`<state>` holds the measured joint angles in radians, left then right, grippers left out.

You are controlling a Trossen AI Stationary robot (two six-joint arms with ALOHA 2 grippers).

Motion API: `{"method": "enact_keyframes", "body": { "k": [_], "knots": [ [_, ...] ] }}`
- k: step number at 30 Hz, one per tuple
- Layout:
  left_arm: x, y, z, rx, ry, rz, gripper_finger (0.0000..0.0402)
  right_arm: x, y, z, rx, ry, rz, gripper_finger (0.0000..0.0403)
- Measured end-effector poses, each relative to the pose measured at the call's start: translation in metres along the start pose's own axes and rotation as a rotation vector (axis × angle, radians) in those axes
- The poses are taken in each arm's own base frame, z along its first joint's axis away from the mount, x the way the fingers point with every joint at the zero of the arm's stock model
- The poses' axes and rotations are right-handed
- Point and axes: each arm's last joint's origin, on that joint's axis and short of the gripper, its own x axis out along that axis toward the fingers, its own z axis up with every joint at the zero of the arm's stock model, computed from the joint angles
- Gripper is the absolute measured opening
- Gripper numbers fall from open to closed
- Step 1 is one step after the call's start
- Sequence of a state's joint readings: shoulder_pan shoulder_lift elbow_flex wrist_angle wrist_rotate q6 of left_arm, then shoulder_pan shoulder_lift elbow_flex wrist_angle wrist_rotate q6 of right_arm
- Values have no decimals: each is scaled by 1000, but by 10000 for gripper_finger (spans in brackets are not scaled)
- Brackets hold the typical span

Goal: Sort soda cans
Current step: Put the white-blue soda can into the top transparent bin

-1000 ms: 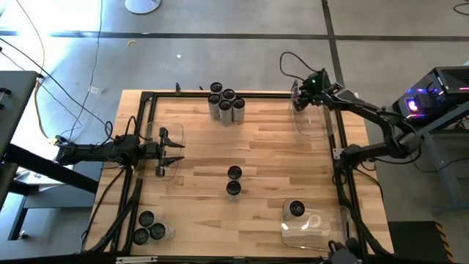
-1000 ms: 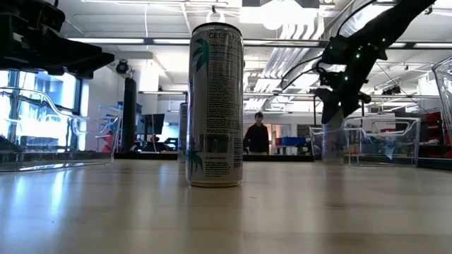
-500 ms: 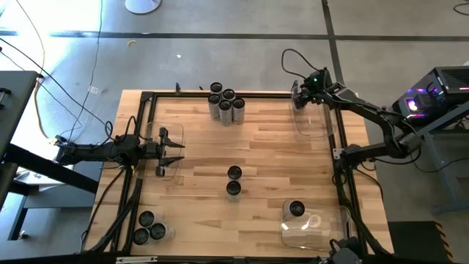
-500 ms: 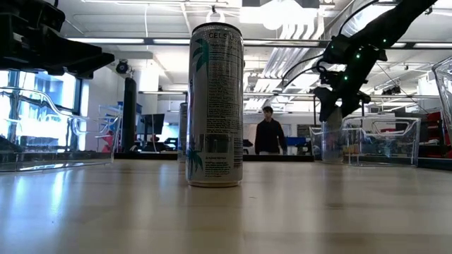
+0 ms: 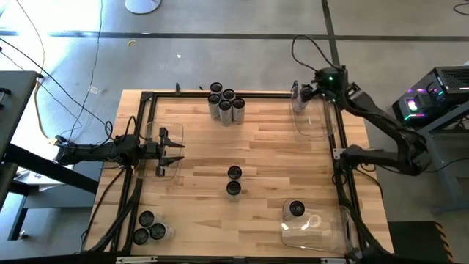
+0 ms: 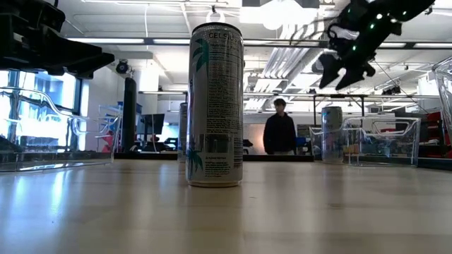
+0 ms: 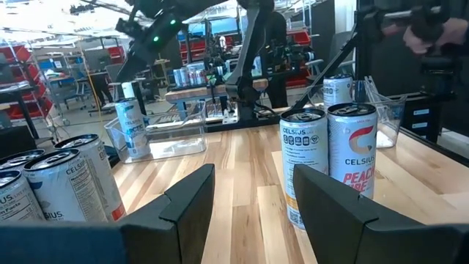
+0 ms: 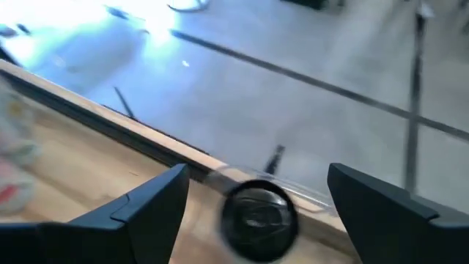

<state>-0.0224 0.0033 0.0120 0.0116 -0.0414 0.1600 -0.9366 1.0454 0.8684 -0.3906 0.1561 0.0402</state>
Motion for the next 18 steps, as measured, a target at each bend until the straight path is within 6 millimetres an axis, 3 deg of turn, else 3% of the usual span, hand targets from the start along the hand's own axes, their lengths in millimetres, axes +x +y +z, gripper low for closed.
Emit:
{"method": "enact_keyframes", "body": {
  "k": [6, 10, 18],
  "knots": [
    [0, 0, 0, 0, 0, 0, 179, -16, 28, -4, -62, 15, 263, 321],
    [0, 0, 0, 0, 0, 0, 179, -29, 66, -7, -150, 3, 574, 321],
    [0, 0, 0, 0, 0, 0, 179, -73, 142, -20, -324, -132, 886, 321]
  ]
}}
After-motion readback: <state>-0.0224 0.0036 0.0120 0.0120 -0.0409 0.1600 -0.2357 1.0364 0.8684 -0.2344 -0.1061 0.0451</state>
